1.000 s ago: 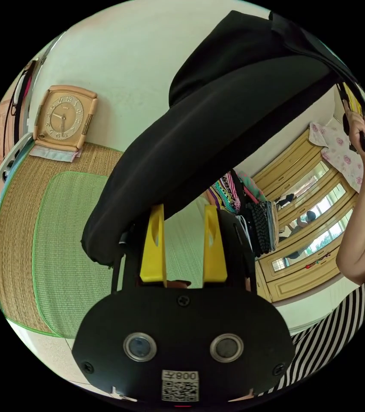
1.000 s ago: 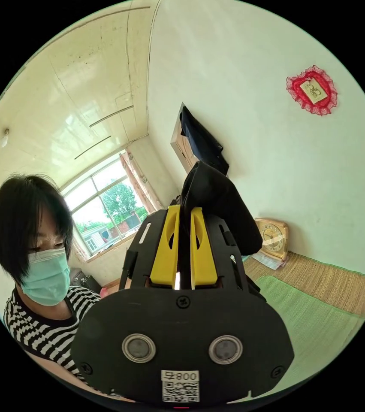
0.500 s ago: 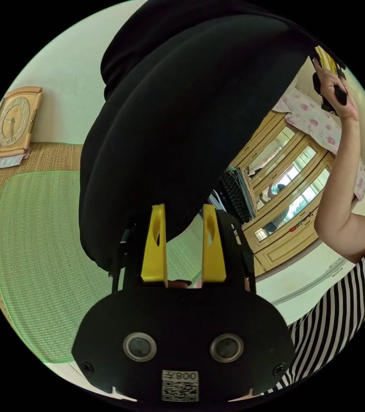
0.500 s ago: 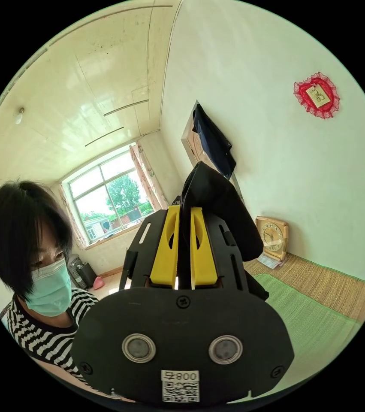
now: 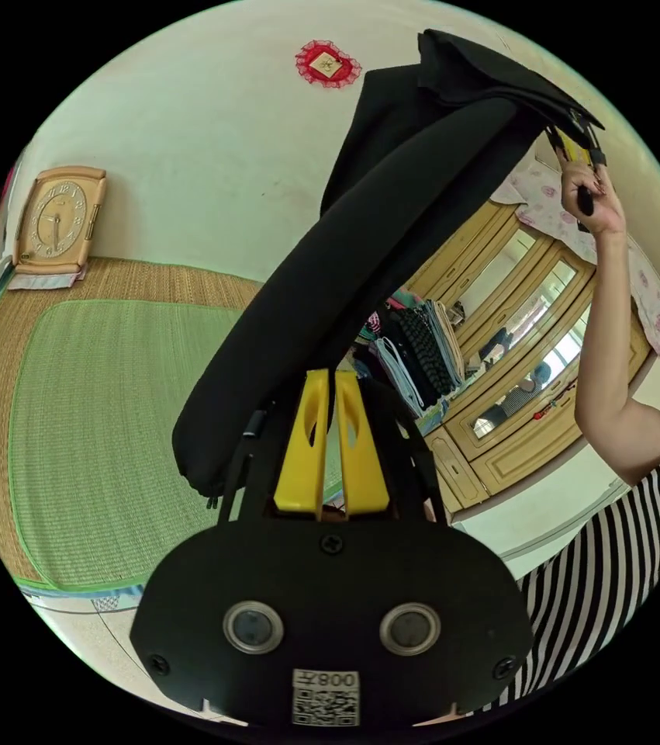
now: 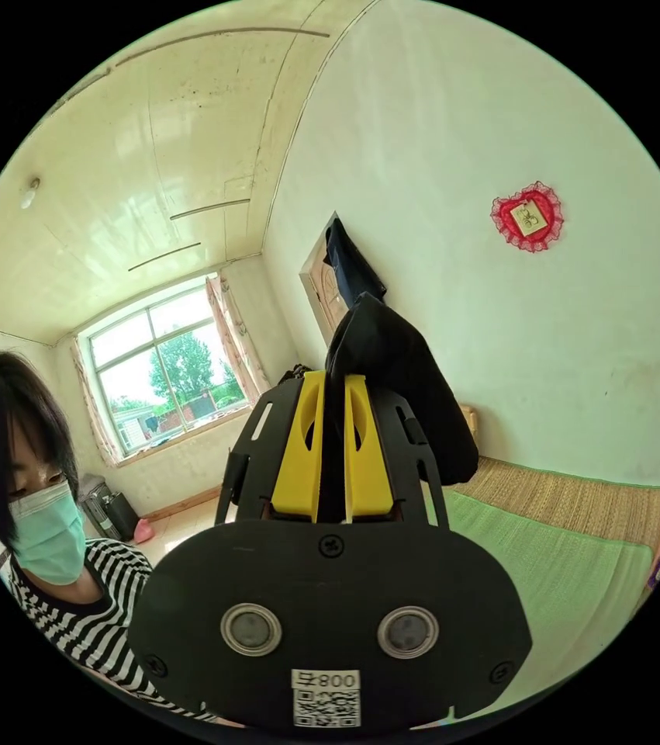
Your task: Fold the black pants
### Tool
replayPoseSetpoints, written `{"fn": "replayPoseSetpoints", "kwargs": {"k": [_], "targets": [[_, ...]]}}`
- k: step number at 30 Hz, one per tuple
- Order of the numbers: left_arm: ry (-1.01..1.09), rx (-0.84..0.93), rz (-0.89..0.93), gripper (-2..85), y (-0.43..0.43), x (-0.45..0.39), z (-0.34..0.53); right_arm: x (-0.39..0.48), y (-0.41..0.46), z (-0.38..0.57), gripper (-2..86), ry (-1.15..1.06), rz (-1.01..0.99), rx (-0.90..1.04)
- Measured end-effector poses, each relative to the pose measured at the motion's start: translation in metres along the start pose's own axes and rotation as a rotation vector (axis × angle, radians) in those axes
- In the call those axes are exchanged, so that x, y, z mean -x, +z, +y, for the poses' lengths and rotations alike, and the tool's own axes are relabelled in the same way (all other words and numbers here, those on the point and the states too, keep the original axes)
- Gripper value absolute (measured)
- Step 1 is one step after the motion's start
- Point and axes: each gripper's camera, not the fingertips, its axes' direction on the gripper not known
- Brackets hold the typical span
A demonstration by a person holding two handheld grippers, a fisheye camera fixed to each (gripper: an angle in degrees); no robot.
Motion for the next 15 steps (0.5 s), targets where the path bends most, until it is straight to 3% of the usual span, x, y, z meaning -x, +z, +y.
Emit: {"fn": "replayPoseSetpoints", "kwargs": {"k": [6,15], "targets": [[-0.029,-0.134,-0.12,0.9,-0.091,0.016,0.005,-0.035,-0.004,0.01,1.8,0.074,0.063,-0.033],[0.263,-0.336,-0.281,0.8,-0.194,-0.017,-0.064,-0.048,-0.046,0.046,2.4,0.06,0.151,-0.114]]}}
